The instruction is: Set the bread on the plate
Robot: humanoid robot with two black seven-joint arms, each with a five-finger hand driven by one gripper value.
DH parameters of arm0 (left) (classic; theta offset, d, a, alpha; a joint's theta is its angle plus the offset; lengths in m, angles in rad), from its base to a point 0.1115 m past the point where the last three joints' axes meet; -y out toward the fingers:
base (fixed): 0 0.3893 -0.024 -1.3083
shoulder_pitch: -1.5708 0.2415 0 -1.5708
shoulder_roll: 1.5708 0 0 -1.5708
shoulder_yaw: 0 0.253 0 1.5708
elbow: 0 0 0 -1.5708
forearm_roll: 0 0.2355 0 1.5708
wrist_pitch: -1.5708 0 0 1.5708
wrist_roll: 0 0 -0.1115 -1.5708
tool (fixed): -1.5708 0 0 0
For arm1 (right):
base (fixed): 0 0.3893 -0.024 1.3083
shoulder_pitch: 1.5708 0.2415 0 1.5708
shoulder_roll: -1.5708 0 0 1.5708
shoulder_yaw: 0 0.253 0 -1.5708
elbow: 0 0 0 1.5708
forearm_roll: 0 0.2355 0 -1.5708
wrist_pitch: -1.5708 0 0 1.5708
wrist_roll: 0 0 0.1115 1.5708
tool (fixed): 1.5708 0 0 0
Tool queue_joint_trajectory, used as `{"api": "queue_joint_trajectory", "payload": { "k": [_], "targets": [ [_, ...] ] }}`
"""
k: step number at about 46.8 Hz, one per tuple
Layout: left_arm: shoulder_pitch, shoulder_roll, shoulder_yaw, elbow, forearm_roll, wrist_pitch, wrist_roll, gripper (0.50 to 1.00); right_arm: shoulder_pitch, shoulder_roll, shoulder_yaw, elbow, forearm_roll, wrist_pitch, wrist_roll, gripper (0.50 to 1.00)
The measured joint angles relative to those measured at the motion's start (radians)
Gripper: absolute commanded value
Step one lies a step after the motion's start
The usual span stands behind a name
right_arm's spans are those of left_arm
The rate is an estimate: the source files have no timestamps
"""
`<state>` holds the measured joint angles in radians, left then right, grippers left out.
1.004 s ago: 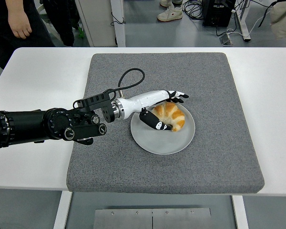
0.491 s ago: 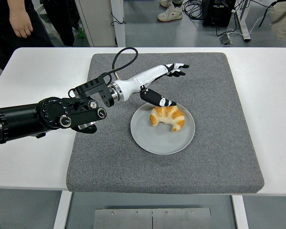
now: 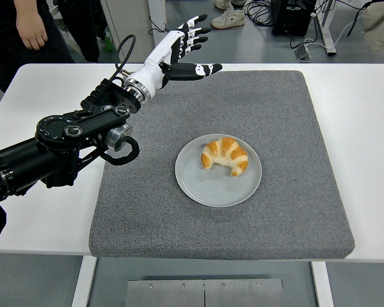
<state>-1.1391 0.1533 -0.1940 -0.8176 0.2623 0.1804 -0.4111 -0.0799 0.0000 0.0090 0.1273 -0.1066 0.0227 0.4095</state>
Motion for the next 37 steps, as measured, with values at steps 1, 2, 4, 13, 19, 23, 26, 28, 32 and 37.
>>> {"api": "queue_joint_trajectory", "payload": {
  "k": [1,2,4,13,19,23,26,28,32,37],
  "targets": [
    [0.003,-0.002,-0.007,0.011,-0.022,-0.014,0.003,0.907,0.0,0.0,0.0,0.0,0.0,0.0,0.0,1.0],
    [0.007,-0.003,-0.015,0.023,-0.043,-0.029,0.005,0.907,0.001,0.0,0.0,0.0,0.0,0.0,0.0,1.0],
    [0.012,-0.004,-0.03,0.048,-0.081,-0.059,0.008,0.907,0.001,0.0,0.0,0.0,0.0,0.0,0.0,1.0],
    [0.049,-0.004,-0.105,0.147,-0.13,-0.164,0.011,0.907,0.001,0.0,0.001,0.0,0.0,-0.001,0.0,1.0],
    [0.065,-0.004,-0.177,0.227,-0.132,-0.213,0.015,0.907,0.0,0.0,0.002,0.0,0.0,-0.001,0.0,1.0],
    [0.075,-0.005,-0.219,0.262,-0.132,-0.236,0.014,0.91,0.0,0.0,0.003,0.0,0.0,-0.001,0.0,1.0],
    [0.092,-0.006,-0.245,0.268,-0.132,-0.245,0.009,0.916,0.001,0.0,0.005,0.0,0.0,-0.001,0.0,1.0],
    [0.108,-0.005,-0.258,0.27,-0.132,-0.246,0.005,0.924,0.001,0.0,0.005,0.0,0.0,-0.001,0.0,1.0],
    [0.13,-0.005,-0.265,0.27,-0.131,-0.246,0.0,0.946,0.001,0.0,0.006,0.0,0.0,-0.001,0.0,1.0],
    [0.164,-0.004,-0.266,0.27,-0.13,-0.246,-0.022,0.954,0.002,0.0,0.006,0.0,0.0,-0.001,0.0,1.0]
  ]
}}
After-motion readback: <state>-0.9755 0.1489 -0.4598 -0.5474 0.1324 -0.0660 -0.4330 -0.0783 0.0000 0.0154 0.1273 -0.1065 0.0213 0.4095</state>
